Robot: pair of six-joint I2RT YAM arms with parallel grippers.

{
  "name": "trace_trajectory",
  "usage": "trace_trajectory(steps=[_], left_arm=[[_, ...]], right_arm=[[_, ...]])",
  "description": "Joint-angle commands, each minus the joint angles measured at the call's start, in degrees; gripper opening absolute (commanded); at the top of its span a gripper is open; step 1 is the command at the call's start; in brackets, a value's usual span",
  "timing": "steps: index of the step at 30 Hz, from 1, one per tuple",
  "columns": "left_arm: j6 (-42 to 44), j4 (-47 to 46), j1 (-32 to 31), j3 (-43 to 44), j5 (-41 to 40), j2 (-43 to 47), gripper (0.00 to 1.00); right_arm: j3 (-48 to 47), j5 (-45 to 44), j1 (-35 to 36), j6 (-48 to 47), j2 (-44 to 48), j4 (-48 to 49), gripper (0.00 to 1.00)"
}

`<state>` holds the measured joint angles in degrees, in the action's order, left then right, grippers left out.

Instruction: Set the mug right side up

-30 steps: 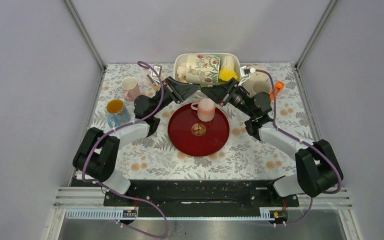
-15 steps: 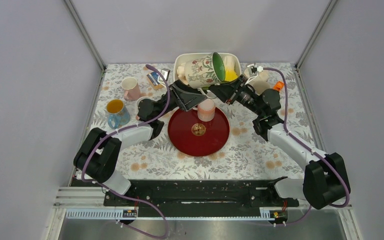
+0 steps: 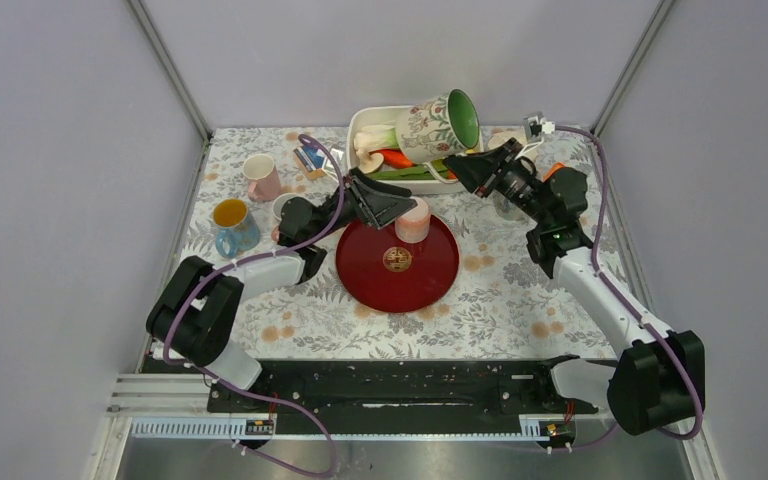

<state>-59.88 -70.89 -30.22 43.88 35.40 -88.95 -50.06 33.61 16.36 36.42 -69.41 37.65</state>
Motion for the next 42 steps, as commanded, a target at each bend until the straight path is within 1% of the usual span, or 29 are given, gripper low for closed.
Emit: trace_trajectory(steps=[1,3,5,7,12,13,14,15,17,18,21,23,26,28,33,37,42], left_arm=[[5.0,4.7,-0.1,0.8,0.8,2.4,0.99],[7.0,11.2,0.0,2.8,1.6,2.8,0.99],[9.7,19.7,0.1,5.7,2.5,3.3,0.99],[12.0,25.3,0.3,7.7,2.9,4.0,0.99],[13.2,28.6,2.5,10.1,3.4,5.6,0.99],[14.6,30.7,3.2,11.5,4.0,5.9,0.99],[17.8,34.0,4.2,13.0,4.4,6.3,0.99],[20.4,39.4,5.0,14.8,4.5,6.8,0.99],[25.3,46.0,7.0,17.5,4.2,7.8,0.99],[27.1,47.7,8.1,18.3,4.3,8.4,0.99],[31.3,51.2,11.9,19.6,5.6,10.4,0.99],[35.0,55.5,14.2,20.7,6.2,11.6,0.99],[41.0,63.4,17.1,21.4,4.3,13.8,0.99],[43.9,66.9,18.7,20.4,3.8,16.0,0.99],[51.5,70.8,21.1,13.8,3.4,22.1,0.99],[56.5,74.5,21.9,10.0,4.0,25.4,0.99],[58.9,75.5,22.3,6.9,4.6,27.6,0.99]], right_arm=[[-8.6,-0.7,-2.0,-3.9,5.8,3.0,0.0],[-10.7,-0.5,-2.2,-10.1,7.4,-5.8,0.0],[-11.8,-1.4,-2.2,-17.4,9.2,-13.8,0.0],[-11.4,-2.7,-2.2,-23.1,11.7,-19.3,0.0],[-9.3,-5.0,-2.5,-32.7,18.5,-30.3,0.0],[-9.2,-5.9,-2.6,-34.3,19.7,-32.9,0.0],[-8.9,-6.9,-2.8,-35.6,20.6,-35.0,0.0],[-8.3,-8.0,-3.0,-37.4,21.6,-37.0,0.0],[-7.4,-9.6,-3.7,-39.8,23.4,-41.7,0.0],[-6.5,-10.3,-4.0,-41.1,24.3,-43.2,0.0],[-3.5,-12.3,-4.8,-45.1,27.1,-46.5,0.0],[-1.1,-13.5,-5.4,-47.6,28.7,-48.1,0.0],[2.1,-14.3,-6.7,-50.9,30.1,-50.2,0.0],[3.4,-14.7,-7.4,-52.7,30.8,-52.0,0.0],[7.8,-13.9,-8.8,-58.4,34.4,-54.6,0.0],[10.0,-15.2,-10.0,-60.2,34.5,-55.6,0.0],[12.6,-14.8,-14.2,-62.5,33.7,-55.1,0.0]])
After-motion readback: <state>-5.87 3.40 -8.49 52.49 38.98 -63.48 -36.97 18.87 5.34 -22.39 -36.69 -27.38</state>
